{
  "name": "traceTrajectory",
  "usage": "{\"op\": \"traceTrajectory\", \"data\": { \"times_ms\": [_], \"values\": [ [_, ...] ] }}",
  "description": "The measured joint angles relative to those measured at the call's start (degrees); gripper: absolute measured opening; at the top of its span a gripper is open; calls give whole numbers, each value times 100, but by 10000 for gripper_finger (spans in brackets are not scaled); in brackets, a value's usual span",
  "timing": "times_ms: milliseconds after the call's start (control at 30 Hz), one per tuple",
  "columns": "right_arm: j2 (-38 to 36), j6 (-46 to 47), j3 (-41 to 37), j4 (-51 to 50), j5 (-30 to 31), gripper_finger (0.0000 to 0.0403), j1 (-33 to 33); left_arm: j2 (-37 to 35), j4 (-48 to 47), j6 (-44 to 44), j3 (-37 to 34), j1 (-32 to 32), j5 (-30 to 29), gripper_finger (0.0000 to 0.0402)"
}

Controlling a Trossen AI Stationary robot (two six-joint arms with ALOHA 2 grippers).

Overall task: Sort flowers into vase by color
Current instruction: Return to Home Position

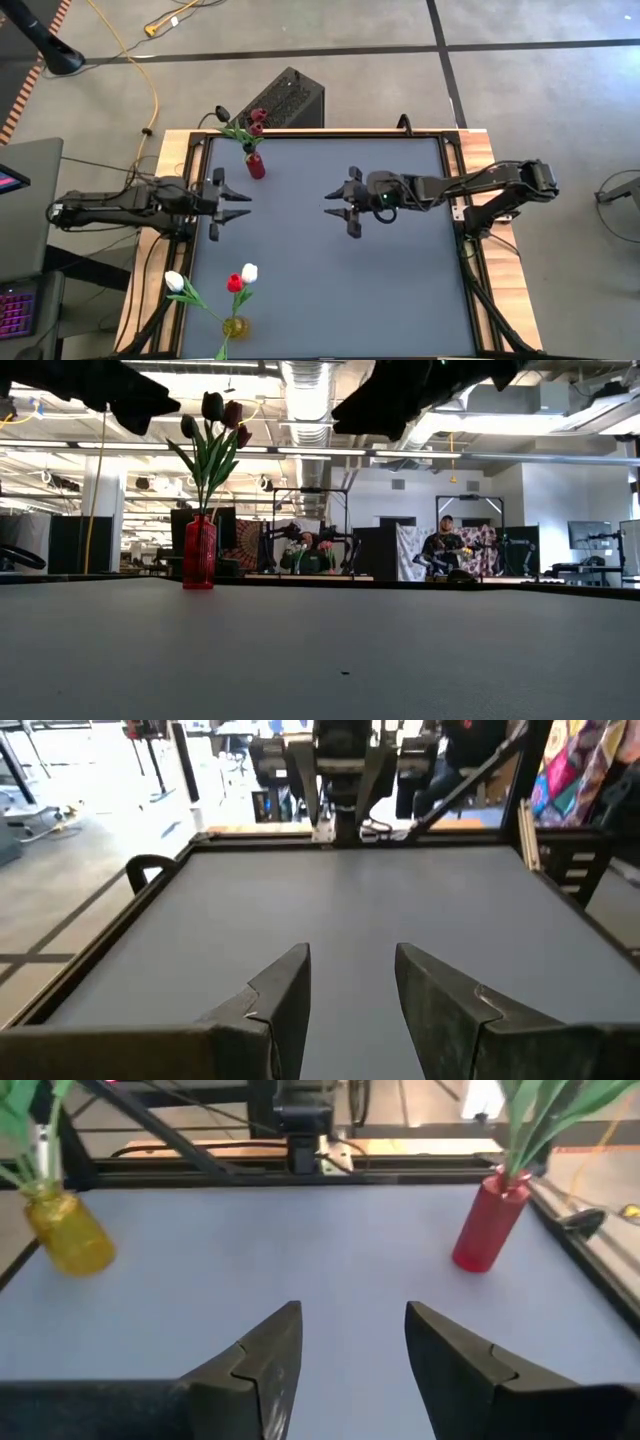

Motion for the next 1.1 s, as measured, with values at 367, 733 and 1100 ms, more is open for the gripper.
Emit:
{"op": "traceTrajectory", "data": {
  "times_ms": [367, 733, 1100],
  "values": [
    [-1024, 308, -1348, 652, -354, 154, -189, -2, 112, -281, -4, -7, 176, 137],
    [-2454, 797, -3039, 1895, -315, 76, -1, -58, 1875, -648, -1140, 15, 458, 137],
    [-3494, 984, -4105, 2485, -306, 22, 50, -623, 1572, -803, -1387, 13, 239, 137]
  ]
}}
